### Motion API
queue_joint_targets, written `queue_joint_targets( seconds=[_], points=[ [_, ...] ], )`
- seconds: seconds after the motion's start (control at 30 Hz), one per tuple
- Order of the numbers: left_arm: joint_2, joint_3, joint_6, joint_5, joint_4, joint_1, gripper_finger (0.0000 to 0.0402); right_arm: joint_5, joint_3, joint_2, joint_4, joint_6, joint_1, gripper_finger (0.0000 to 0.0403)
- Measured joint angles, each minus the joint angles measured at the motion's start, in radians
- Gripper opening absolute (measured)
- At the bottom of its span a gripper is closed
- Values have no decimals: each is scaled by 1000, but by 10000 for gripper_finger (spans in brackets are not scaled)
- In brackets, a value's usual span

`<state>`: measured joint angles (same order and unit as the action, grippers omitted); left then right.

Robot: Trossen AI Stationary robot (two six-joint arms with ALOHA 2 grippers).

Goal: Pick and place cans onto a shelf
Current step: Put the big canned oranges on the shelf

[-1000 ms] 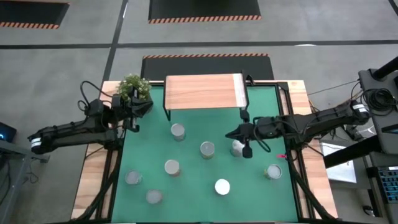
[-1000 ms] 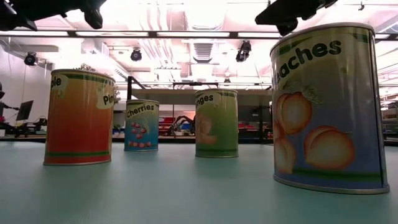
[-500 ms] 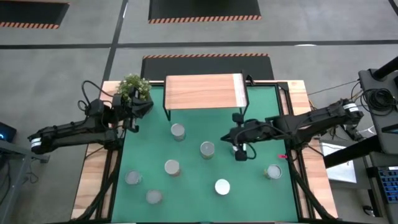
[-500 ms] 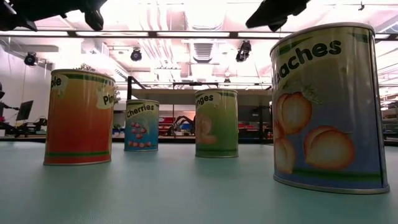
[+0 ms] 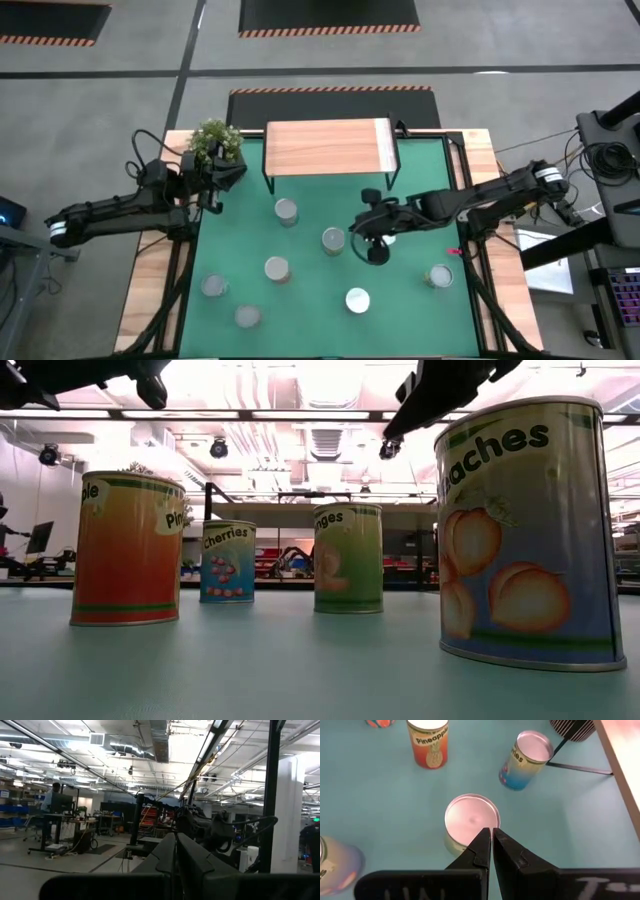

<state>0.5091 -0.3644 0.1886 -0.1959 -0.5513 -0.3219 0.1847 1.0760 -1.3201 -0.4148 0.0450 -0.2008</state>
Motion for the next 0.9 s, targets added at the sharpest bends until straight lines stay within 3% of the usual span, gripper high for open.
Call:
queue_joint_targets(
  seconds=[0.3, 0.43, 0.73, 0.9],
  points=[
    [0, 0, 0, 0, 0, 0, 0, 1, 0, -35, 0, -31, 1, 10],
    [0, 0, 4, 0, 1, 0, 0, 1, -1, -42, 1, -49, 1, 33],
    [0, 0, 52, 1, 55, 0, 0, 3, -1, -43, 44, -122, 1, 170],
    [7, 1, 68, 1, 82, 10, 0, 3, -1, -50, 116, -87, 1, 250]
  ],
)
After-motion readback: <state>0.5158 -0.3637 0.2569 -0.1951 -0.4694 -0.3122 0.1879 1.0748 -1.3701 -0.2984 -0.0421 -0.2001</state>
